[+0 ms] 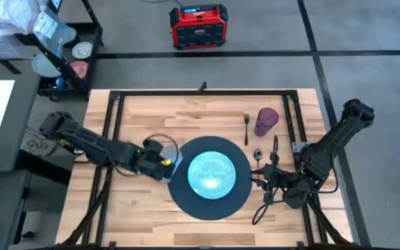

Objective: Set table place
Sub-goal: Move the gray table napkin on the left side of the blue plate

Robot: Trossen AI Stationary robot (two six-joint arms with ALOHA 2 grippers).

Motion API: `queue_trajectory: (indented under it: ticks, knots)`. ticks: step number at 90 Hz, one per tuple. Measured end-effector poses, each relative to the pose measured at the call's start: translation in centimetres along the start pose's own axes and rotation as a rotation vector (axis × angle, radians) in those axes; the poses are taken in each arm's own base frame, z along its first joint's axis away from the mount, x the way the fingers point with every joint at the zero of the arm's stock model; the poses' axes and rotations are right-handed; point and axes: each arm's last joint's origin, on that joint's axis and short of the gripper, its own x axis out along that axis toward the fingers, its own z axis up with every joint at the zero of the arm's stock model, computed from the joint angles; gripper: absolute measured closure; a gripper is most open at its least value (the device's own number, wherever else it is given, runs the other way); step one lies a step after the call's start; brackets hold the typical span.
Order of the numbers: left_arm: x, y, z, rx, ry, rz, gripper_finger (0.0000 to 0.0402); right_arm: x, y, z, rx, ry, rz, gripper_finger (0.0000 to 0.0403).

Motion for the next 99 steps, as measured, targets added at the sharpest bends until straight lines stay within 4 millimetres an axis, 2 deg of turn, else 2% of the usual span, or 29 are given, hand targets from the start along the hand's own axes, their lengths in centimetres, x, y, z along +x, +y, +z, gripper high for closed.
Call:
queue_trajectory:
  ticks: [6, 14, 25, 34, 49, 82, 91, 99]
  knots:
    - [1.3, 0.3, -1.3, -0.006, 0.030, 0.059, 0.0402, 0.0, 0.0, 0.0, 0.001, 0.000, 0.000, 0.0302]
    - [2.0, 0.2, -2.5, -0.007, 0.038, 0.081, 0.0401, 0.0, 0.0, 0.0, 0.004, -0.002, 0.002, 0.0302]
    - [3.0, 0.7, -3.3, 0.002, 0.086, 0.156, 0.0402, 0.0, 0.1, 0.1, 0.007, -0.004, 0.004, 0.0302]
    - [3.1, 1.5, -3.5, -0.019, 0.036, 0.242, 0.0402, 0.0, 0.1, 0.1, 0.008, -0.005, 0.004, 0.0302]
    - [3.8, 2.3, -2.9, -0.029, -0.022, 0.274, 0.0401, 0.0, 0.1, 0.1, 0.011, -0.007, 0.004, 0.0302]
    - [6.6, 4.4, -1.0, -0.070, 0.004, 0.357, 0.0401, 0.0, 0.0, 0.1, 0.013, -0.019, -0.007, 0.0302]
    - [5.8, 5.4, -0.2, -0.085, -0.009, 0.456, 0.0401, 0.0, 0.0, 0.1, 0.017, -0.022, -0.010, 0.0302]
    - [4.1, 5.1, 0.8, -0.054, -0.086, 0.438, 0.0390, 0.0, 0.0, 0.1, 0.031, -0.023, -0.011, 0.0302]
